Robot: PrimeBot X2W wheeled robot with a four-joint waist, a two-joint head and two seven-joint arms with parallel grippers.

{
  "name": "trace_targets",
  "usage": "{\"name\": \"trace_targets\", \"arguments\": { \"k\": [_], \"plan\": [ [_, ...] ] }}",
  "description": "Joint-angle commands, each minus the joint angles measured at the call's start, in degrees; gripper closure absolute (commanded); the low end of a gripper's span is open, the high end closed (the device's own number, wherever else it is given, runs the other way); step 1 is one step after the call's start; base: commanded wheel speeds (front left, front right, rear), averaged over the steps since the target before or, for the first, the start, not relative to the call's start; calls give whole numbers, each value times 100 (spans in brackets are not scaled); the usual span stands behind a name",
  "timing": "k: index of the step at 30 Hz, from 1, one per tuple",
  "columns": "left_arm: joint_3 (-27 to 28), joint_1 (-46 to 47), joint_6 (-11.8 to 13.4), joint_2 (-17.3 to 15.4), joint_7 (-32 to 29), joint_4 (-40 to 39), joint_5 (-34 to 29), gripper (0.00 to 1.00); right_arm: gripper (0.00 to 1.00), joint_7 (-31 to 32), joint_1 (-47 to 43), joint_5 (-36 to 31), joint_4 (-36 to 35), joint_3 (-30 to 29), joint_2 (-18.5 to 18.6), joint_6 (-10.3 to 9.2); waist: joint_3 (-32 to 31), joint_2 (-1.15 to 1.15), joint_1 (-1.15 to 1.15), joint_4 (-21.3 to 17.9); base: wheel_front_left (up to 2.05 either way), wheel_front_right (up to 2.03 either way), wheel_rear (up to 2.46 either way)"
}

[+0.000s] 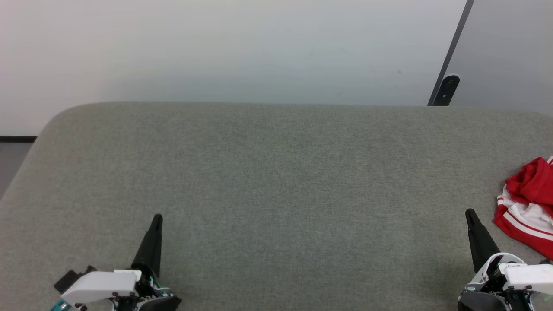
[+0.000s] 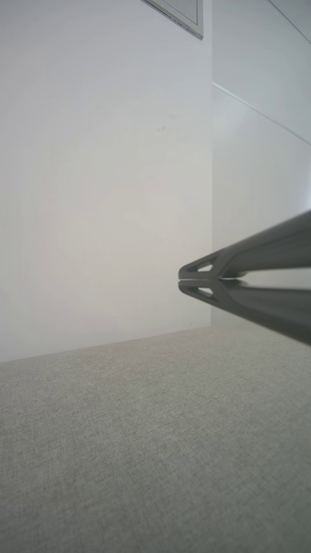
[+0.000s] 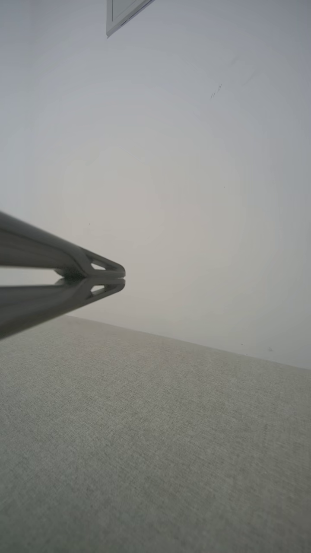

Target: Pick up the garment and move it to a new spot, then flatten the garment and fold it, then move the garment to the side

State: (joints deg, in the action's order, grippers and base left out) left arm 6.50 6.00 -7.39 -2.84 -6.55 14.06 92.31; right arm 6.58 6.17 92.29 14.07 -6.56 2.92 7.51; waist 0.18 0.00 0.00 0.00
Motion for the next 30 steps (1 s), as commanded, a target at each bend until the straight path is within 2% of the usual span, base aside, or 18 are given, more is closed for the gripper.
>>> {"name": "trace_targets", "arguments": {
  "k": [1,30],
  "plan": [
    [10,54,-19,1,-15,-3,20,100,100,12,18,24,-14,3,-15,-3,0,0,0,0,0,0,0],
    [10,54,-19,1,-15,-4,20,100,100,11,18,25,-14,3,-15,-3,0,0,0,0,0,0,0]
  ]
}}
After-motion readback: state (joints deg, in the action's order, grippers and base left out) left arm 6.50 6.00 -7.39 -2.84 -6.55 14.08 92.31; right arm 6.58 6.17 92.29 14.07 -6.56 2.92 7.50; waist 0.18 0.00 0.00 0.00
